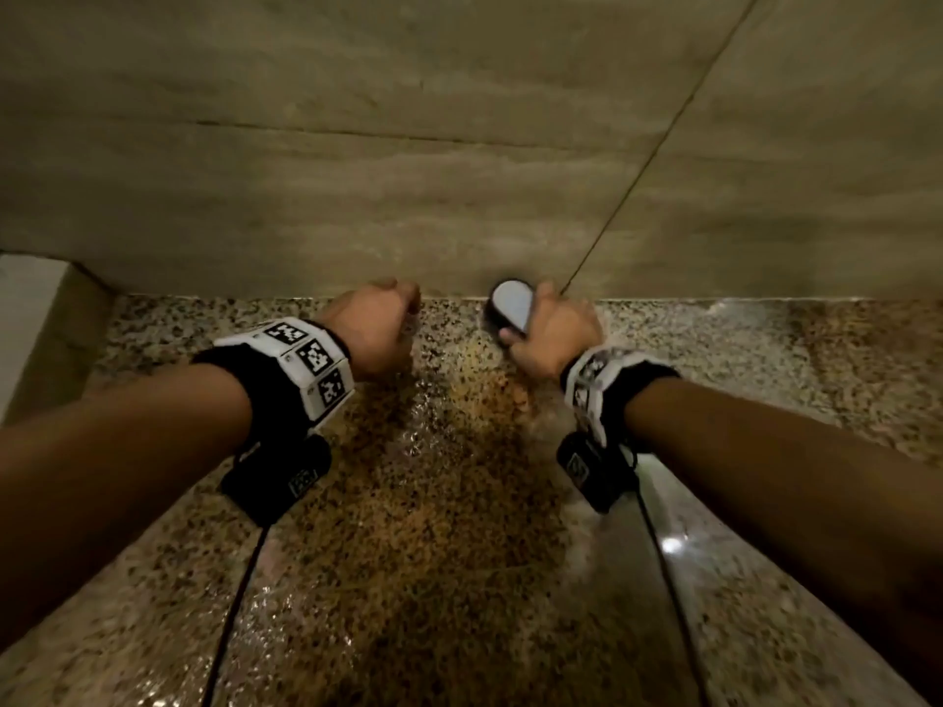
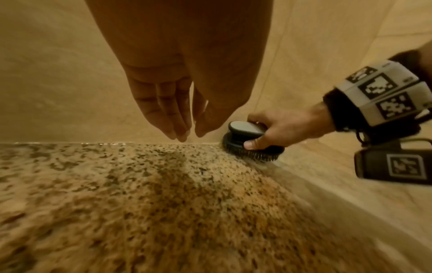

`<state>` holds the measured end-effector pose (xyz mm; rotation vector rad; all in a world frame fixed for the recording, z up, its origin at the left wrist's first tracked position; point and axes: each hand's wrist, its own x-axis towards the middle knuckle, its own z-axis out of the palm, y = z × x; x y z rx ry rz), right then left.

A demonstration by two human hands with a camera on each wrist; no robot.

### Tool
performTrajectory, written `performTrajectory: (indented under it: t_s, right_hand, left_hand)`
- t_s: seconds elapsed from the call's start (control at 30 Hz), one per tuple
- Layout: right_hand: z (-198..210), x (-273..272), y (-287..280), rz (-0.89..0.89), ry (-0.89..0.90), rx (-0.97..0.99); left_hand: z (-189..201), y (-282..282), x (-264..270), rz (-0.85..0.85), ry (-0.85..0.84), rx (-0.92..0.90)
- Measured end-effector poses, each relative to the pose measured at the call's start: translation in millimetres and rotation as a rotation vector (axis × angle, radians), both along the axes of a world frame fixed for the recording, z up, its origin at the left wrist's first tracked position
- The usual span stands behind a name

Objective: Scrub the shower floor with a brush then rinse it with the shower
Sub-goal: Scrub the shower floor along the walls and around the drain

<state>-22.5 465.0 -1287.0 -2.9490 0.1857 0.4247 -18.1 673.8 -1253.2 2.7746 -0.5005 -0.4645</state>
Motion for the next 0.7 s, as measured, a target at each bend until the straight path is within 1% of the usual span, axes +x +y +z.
performTrajectory:
  t_s: [0.03, 0.07, 0.1, 0.13, 0.17, 0.27, 0.3, 0.33, 0.37, 0.43, 0.47, 0.5, 0.57, 0.63, 0.7]
  right_hand:
    - [-3, -15, 11, 0.059, 0.014, 0.082]
    - [-9, -36, 27, 0.180, 0.055, 0.160]
    - [-11, -53, 37, 0.277, 0.115, 0.192]
    - [-17, -55, 35, 0.292, 0.132, 0.185]
    - [-16, -45, 28, 0.225, 0.109, 0.139]
    - [-4, 5, -6, -0.076, 0.058, -0.121]
    - [-2, 7, -9, -0.126, 0.056, -0.153]
    - [-3, 1, -2, -0.132, 0.041, -0.128]
    - [-6, -10, 13, -0.093, 0.019, -0.049]
    - [-10, -39, 52, 0.032, 0.019, 0.170]
    - [-12, -45, 68, 0.083, 0.025, 0.238]
    - [-14, -46, 81, 0.110, 0.033, 0.276]
    - [-15, -38, 98, 0.091, 0.058, 0.367]
    - [-13, -34, 112, 0.091, 0.070, 0.471]
    - [-12, -35, 125, 0.162, 0.057, 0.504]
  left_hand:
    - [1, 4, 1, 0.016, -0.003, -0.012]
    - [2, 9, 4, 0.031, -0.016, -0.016]
    - [3, 13, 7, 0.041, -0.027, -0.016]
    - [4, 17, 9, 0.045, -0.032, -0.021]
    - [4, 20, 10, 0.053, -0.033, -0.032]
    - [5, 23, 8, 0.070, -0.020, -0.050]
    - [5, 24, 8, 0.068, -0.014, -0.042]
    - [6, 25, 8, 0.065, -0.015, -0.036]
    - [7, 27, 9, 0.066, -0.022, -0.030]
    - [9, 28, 11, 0.076, -0.031, -0.029]
    - [10, 27, 11, 0.081, -0.030, -0.031]
    - [10, 26, 11, 0.088, -0.020, -0.026]
    - [10, 20, 10, 0.120, -0.018, -0.002]
    - [13, 18, 8, 0.185, -0.054, 0.033]
    - [17, 17, 9, 0.257, -0.125, 0.047]
